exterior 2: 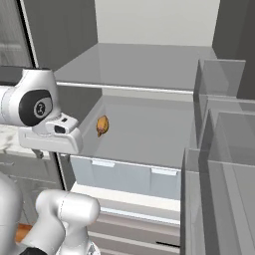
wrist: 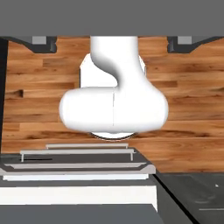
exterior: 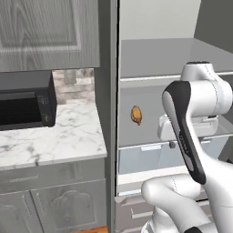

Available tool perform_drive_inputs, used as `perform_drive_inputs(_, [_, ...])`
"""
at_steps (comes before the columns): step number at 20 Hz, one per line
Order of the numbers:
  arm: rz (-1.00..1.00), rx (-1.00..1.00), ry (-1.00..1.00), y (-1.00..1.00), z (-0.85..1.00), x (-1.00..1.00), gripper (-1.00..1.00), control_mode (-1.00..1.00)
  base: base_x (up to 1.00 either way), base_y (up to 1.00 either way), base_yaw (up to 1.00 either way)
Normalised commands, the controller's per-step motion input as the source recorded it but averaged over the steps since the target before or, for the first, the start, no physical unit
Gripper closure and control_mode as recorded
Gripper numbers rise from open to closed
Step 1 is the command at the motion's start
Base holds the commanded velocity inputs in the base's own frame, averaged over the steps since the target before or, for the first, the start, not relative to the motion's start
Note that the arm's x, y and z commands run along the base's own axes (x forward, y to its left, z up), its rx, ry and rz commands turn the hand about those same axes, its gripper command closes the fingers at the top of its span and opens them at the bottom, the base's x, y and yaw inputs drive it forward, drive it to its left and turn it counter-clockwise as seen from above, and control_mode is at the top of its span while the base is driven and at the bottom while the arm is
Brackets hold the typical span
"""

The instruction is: Gather the lime and eggplant from the fridge and place them on a tray on the dining counter. Then gather the chicken drumsticks from the fridge and place them on the other tray.

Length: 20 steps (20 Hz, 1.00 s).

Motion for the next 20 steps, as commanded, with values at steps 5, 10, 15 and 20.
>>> perform_drive_inputs(5, [0.00,0.00,0.00,0.00,0.00,0.00,-1.00,1.00,0.04,-0.18,0.00])
perform_drive_inputs(10, [0.00,0.00,0.00,0.00,0.00,0.00,-1.00,1.00,0.00,0.00,0.00])
perform_drive_inputs(15, [0.00,0.00,-0.09,-0.01,0.00,0.00,-1.00,-1.00,0.00,0.00,0.00])
perform_drive_inputs(20, [0.00,0.00,-0.44,-0.03,0.00,0.00,-1.00,-1.00,0.00,0.00,0.00])
